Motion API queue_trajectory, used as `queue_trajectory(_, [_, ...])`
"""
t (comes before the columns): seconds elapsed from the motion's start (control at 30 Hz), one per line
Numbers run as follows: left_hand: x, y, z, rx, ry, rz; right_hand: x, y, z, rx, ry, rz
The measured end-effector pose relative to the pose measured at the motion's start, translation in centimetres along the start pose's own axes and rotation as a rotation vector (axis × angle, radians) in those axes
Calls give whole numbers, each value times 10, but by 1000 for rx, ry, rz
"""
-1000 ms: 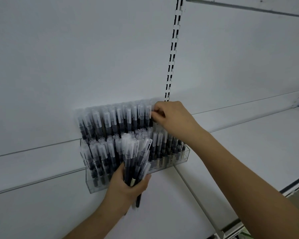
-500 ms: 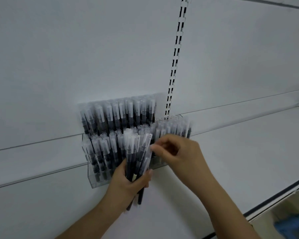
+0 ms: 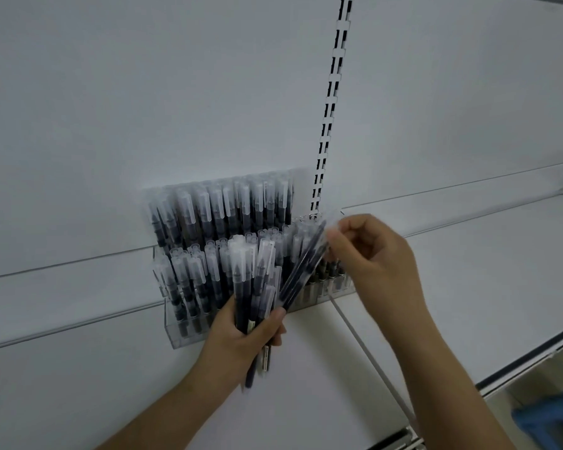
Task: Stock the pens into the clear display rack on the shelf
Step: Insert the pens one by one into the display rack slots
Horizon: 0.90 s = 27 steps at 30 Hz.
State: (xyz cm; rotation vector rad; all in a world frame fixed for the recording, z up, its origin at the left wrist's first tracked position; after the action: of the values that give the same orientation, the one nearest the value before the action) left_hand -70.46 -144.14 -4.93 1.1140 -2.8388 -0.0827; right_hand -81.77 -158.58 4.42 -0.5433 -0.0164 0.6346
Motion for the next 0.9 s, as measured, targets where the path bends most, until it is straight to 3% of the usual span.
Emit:
queue_trajectory(0.23, [-1,2,-1,9,-10,-5,8,-6,1,14,60,125])
queue_trajectory(0.5, [-1,4,-1,-6,-5,-69,-4,-16,4,-24,63,110])
queue_trajectory(0.67, [-1,6,-4,-17,-3,-101,7,-8,-1,-2,43,286])
queue_trajectory(0.9, [3,9,-8,22,-98,-18,13,-5,-11,23,99,350])
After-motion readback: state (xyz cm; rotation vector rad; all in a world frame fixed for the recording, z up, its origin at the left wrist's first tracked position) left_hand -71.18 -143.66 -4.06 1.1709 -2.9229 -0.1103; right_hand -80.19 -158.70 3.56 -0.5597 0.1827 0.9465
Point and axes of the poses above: each hand's wrist, its own y-axis away from the middle knuckle, its own x-axis out of the palm, z = x × y, the point moved 3 cm from there along -y, towards the middle knuckle, and after that the axes turned 9 degrees about -x, right-handed, at the moved point
